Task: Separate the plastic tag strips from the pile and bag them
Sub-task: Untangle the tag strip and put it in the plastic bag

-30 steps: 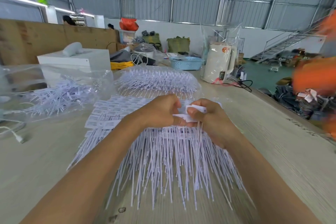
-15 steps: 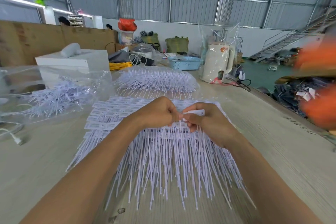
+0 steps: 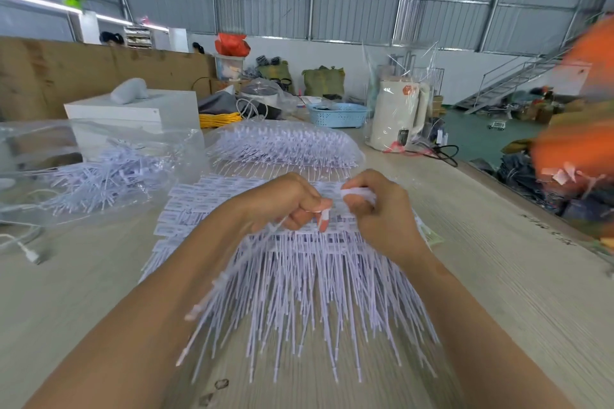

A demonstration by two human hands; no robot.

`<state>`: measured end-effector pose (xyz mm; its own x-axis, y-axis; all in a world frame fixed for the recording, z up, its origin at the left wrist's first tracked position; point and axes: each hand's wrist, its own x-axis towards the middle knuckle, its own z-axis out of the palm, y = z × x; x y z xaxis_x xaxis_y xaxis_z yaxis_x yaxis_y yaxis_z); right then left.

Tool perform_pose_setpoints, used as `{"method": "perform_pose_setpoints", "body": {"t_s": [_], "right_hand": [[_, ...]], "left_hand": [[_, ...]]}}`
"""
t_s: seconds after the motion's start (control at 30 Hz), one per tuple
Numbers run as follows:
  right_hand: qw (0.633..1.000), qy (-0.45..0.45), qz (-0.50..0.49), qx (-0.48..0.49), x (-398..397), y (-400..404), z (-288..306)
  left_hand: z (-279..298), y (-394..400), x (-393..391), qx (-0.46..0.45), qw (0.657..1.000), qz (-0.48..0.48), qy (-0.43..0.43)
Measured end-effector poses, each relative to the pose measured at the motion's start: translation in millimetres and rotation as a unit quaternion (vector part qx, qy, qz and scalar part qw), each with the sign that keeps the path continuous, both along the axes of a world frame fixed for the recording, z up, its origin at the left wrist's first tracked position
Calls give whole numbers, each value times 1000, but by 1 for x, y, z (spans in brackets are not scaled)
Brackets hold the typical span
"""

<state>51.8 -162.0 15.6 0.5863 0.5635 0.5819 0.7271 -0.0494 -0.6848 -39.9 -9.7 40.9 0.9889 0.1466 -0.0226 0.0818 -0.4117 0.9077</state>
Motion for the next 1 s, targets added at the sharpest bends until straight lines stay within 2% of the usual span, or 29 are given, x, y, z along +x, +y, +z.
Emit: {"method": "perform_pose_setpoints", "body": {"t_s": [0.07, 0.17, 0.3, 0.4, 0.43, 0.47, 0.53, 0.6, 0.63, 0.7, 0.77, 0.9, 1.0], "right_hand": [[993, 93, -26, 65, 11, -7, 8], [954, 252, 76, 147, 15, -15, 21], [929, 324, 143, 111, 9, -6, 29], [912, 370, 143, 110, 13, -1, 44], [909, 375, 145, 111, 14, 2, 49], [906, 378, 149, 114, 14, 4, 53], [903, 378, 150, 137, 13, 12, 57], [909, 364, 113, 170, 10, 21, 56], [910, 358, 92, 188, 8, 27, 54], [901, 364, 75, 224, 3, 37, 48], [895, 375, 73, 231, 0, 46, 39], [913, 370, 105, 132, -13, 60, 17], [918, 362, 151, 59, -31, 77, 6]], "left_hand": [[0, 2, 0, 26, 1000, 5, 3], [-10, -2, 8, 120, 990, 78, -10], [-18, -8, 12, 204, 977, 68, -1], [-6, -15, 9, 270, 955, 99, -71], [-1, -21, 8, 249, 958, 107, -99], [3, -28, 6, 177, 972, 100, -114], [11, -42, 3, -30, 996, 38, -74], [10, -56, -2, -163, 986, -8, -38], [7, -61, -3, -186, 982, 4, -40], [2, -64, -8, -188, 977, 77, -61], [-2, -56, -14, -144, 974, 155, -76], [-6, -26, -45, -34, 973, 222, -51], [-10, -4, -73, -13, 963, 264, -49]]}}
